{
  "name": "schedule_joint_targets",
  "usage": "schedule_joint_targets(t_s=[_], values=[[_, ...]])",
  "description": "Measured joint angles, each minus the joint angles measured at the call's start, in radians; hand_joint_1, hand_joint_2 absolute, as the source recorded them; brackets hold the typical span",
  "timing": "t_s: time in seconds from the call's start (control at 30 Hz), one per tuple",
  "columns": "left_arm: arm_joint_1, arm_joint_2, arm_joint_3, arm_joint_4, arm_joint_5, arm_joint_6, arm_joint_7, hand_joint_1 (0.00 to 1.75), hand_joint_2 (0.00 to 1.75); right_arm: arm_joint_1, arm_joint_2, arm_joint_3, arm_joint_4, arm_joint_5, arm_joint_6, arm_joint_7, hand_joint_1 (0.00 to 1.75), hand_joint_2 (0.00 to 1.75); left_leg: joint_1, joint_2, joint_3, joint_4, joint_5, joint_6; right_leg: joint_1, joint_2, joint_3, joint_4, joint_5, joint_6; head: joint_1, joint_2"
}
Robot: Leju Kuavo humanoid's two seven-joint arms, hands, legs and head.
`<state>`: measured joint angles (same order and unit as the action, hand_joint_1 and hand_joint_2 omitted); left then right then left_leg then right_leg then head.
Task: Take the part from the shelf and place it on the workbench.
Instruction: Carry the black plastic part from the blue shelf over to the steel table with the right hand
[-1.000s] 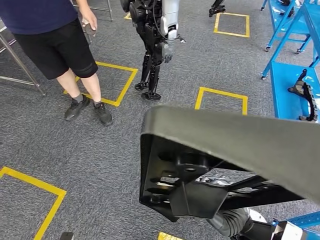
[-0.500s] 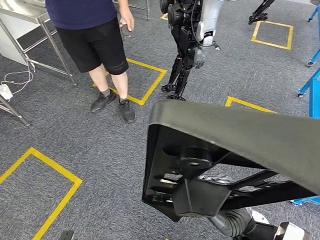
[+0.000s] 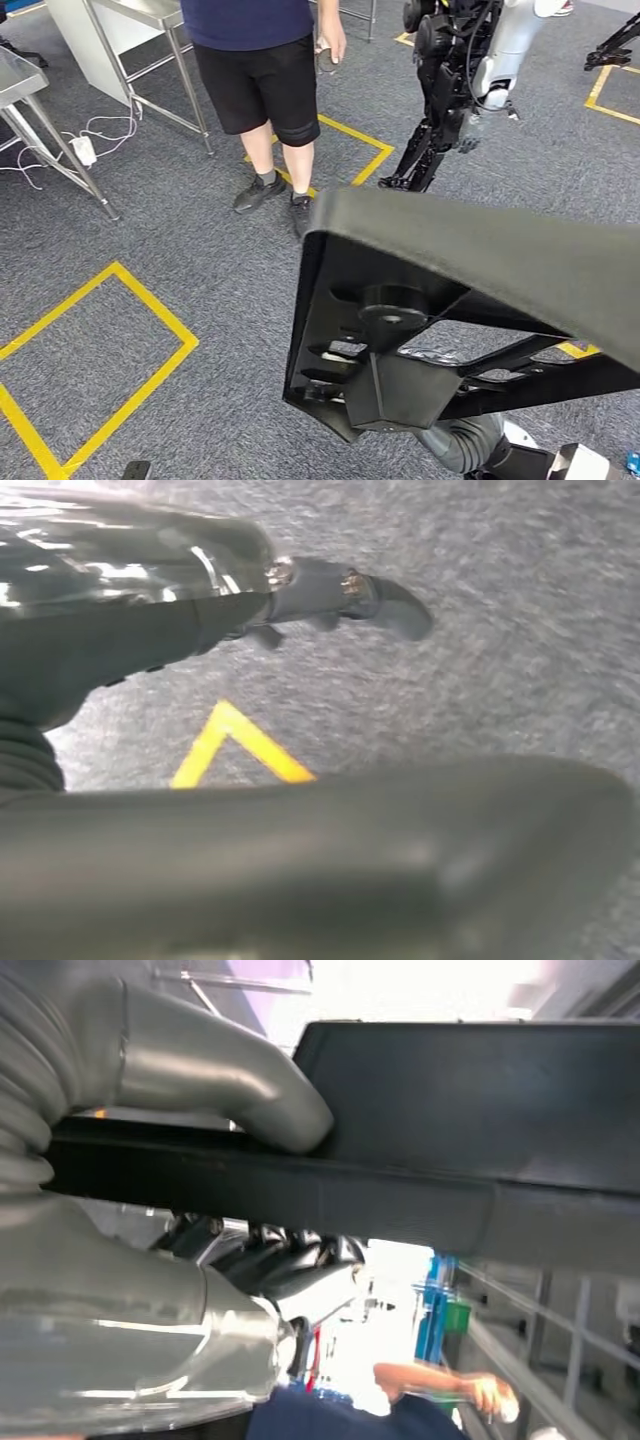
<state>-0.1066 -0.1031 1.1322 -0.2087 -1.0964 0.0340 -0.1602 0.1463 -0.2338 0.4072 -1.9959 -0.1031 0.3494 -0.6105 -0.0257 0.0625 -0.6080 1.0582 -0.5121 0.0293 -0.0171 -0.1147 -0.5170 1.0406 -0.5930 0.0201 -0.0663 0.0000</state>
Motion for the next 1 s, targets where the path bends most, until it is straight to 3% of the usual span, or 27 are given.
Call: schedule_joint_targets(t_s=[0.03,0.1,0.17,0.2,0.23,0.27,0.3,0.37,0.43,0.47,0.5,0.57,0.63,0.7,0.73,0.77,0.83,0.9,0.97,1.0], values=[[0.002,0.0,0.0,0.0,0.0,0.0,0.0,0.0,1.75,-0.001,0.0,0.0,0.0,0.0,0.0,0.0,1.75,1.75,0.002,-0.01,0.004,-0.006,0.001,0.005,-0.001,0.008,0.005,0.003,-0.006,0.004,0.0,0.0],[0.0,0.001,0.0,0.0,0.0,0.0,0.0,0.0,1.75,-0.002,0.001,-0.001,-0.002,0.0,0.0,0.0,1.75,1.75,0.011,-0.03,0.015,-0.018,0.004,0.015,-0.003,0.056,-0.011,0.054,-0.041,0.009,0.001,0.0],[-0.005,0.0,0.0,0.0,0.0,0.0,0.0,0.0,1.75,0.0,0.0,-0.001,-0.003,0.0,0.0,0.0,1.75,1.75,0.014,-0.052,0.017,-0.019,0.003,0.021,-0.003,0.1,-0.075,0.174,-0.095,0.01,0.002,0.0],[-0.006,0.0,0.0,0.0,0.0,0.0,0.0,0.0,1.75,0.003,0.0,-0.002,-0.003,0.0,0.0,0.0,1.75,1.75,0.014,-0.065,0.018,-0.019,0.003,0.022,-0.003,0.106,-0.111,0.231,-0.112,0.012,0.002,0.0],[-0.005,0.0,0.0,0.0,0.0,0.0,0.0,0.0,1.75,0.004,0.0,-0.002,-0.003,0.0,0.0,0.0,1.75,1.75,0.014,-0.078,0.019,-0.019,0.002,0.022,-0.003,0.108,-0.136,0.263,-0.111,0.013,0.002,0.0],[-0.004,-0.001,0.0,0.0,0.0,0.0,0.0,0.0,1.75,0.005,0.0,-0.002,-0.003,0.0,0.0,0.0,1.75,1.75,0.015,-0.092,0.022,-0.019,0.0,0.021,-0.003,0.11,-0.144,0.258,-0.088,0.014,0.002,0.0],[-0.003,-0.001,0.0,0.0,0.0,0.0,0.0,0.0,1.75,0.005,0.0,-0.003,-0.003,0.0,0.0,0.0,1.75,1.75,0.016,-0.106,0.026,-0.019,-0.002,0.02,-0.004,0.114,-0.132,0.213,-0.047,0.015,0.002,0.0],[-0.003,-0.001,0.0,0.0,0.0,0.0,0.0,0.0,1.75,0.006,0.0,-0.003,-0.002,0.0,0.0,0.0,1.75,1.75,0.018,-0.133,0.032,-0.016,-0.009,0.012,-0.007,0.155,-0.086,0.081,0.032,0.015,0.002,0.0],[-0.004,-0.001,0.0,0.0,0.0,0.0,0.0,0.0,1.75,0.007,0.0,-0.003,-0.002,0.0,0.0,0.001,1.75,1.75,0.02,-0.156,0.028,-0.013,-0.012,0.003,-0.009,0.194,-0.061,0.013,0.055,0.01,0.002,0.0],[-0.003,-0.001,0.0,0.0,0.0,0.0,0.0,0.0,1.75,0.007,0.0,-0.003,-0.003,0.0,0.0,0.001,1.75,1.75,0.021,-0.166,0.024,-0.012,-0.011,-0.002,-0.008,0.196,-0.06,0.009,0.051,0.005,0.001,0.0],[-0.001,-0.001,0.0,0.0,0.0,0.0,0.0,0.0,1.75,0.006,0.001,-0.003,-0.003,0.0,0.0,0.001,1.75,1.75,0.024,-0.176,0.022,-0.013,-0.011,-0.008,-0.008,0.186,-0.058,0.007,0.05,-0.001,0.001,0.0],[0.002,-0.001,0.0,0.0,0.0,0.0,0.0,0.0,1.75,0.004,0.002,-0.003,-0.003,0.0,0.0,0.001,1.75,1.75,0.023,-0.159,0.015,0.002,-0.023,-0.018,-0.01,0.162,-0.051,0.002,0.049,-0.014,0.0,0.0],[-0.002,-0.003,0.0,0.0,0.0,0.0,0.0,0.0,1.75,0.005,0.003,-0.004,-0.004,0.0,0.0,0.001,1.75,1.75,0.023,-0.109,-0.024,0.082,-0.066,-0.029,-0.012,0.132,-0.043,-0.001,0.044,-0.023,0.0,0.0],[-0.004,-0.003,0.0,0.0,0.0,0.0,0.0,0.0,1.75,0.006,0.003,-0.004,-0.005,0.0,0.0,0.001,1.75,1.75,0.028,-0.081,-0.09,0.207,-0.115,-0.038,-0.011,0.104,-0.037,-0.001,0.036,-0.027,-0.001,0.0],[-0.003,-0.003,0.0,0.0,0.0,0.0,0.0,0.0,1.75,0.007,0.003,-0.003,-0.005,0.0,0.0,0.001,1.75,1.75,0.031,-0.077,-0.112,0.248,-0.122,-0.04,-0.011,0.091,-0.033,-0.001,0.032,-0.026,0.0,0.0],[-0.002,-0.003,0.0,0.0,0.0,0.0,0.0,0.0,1.75,0.007,0.003,-0.003,-0.005,0.0,0.0,0.001,1.75,1.75,0.032,-0.074,-0.117,0.252,-0.109,-0.041,-0.011,0.078,-0.027,-0.001,0.027,-0.025,0.0,0.0],[0.001,-0.003,0.0,0.0,0.0,0.0,0.0,0.0,1.75,0.006,0.003,-0.003,-0.005,0.0,0.0,0.001,1.75,1.75,0.033,-0.059,-0.074,0.154,-0.039,-0.038,-0.011,0.056,-0.011,-0.001,0.016,-0.021,0.0,0.0],[0.0,-0.003,0.0,0.0,0.0,0.0,0.0,0.0,1.75,0.006,0.003,-0.003,-0.005,0.0,0.0,0.001,1.75,1.75,0.024,-0.022,-0.021,0.042,0.008,-0.027,-0.008,0.038,0.001,-0.002,0.006,-0.013,0.0,0.0],[-0.001,-0.003,0.0,0.0,0.0,0.0,0.0,0.0,1.75,0.005,0.003,-0.003,-0.005,0.0,0.0,0.001,1.75,1.75,0.013,-0.004,-0.007,0.009,0.004,-0.015,-0.005,0.022,0.006,-0.004,-0.001,-0.003,0.0,0.0],[0.0,-0.003,0.0,0.0,0.0,0.0,0.0,0.0,1.75,0.005,0.004,-0.003,-0.005,0.0,0.0,0.0,1.75,1.75,0.011,-0.011,-0.007,0.004,0.002,-0.009,-0.004,0.013,0.01,-0.007,-0.003,0.002,0.0,0.0]])
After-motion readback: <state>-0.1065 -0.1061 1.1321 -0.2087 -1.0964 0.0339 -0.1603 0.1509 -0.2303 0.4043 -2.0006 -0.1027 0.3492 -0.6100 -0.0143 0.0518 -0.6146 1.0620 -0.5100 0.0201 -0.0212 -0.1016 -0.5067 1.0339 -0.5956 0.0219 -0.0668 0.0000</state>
